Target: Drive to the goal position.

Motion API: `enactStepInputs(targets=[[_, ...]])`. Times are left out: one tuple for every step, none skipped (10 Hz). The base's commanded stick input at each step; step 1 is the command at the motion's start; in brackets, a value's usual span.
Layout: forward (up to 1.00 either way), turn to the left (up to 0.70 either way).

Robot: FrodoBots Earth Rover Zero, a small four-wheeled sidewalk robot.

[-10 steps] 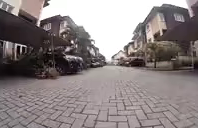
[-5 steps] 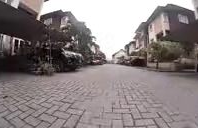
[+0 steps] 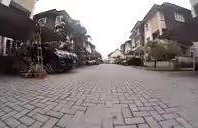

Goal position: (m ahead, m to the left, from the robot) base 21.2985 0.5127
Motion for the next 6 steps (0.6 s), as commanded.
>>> enactStepInputs(targets=[[0.7,0.0],[0.7,0.0],[0.7,0.0],[0.7,0.0],[0.7,0.0],[0.7,0.0]])
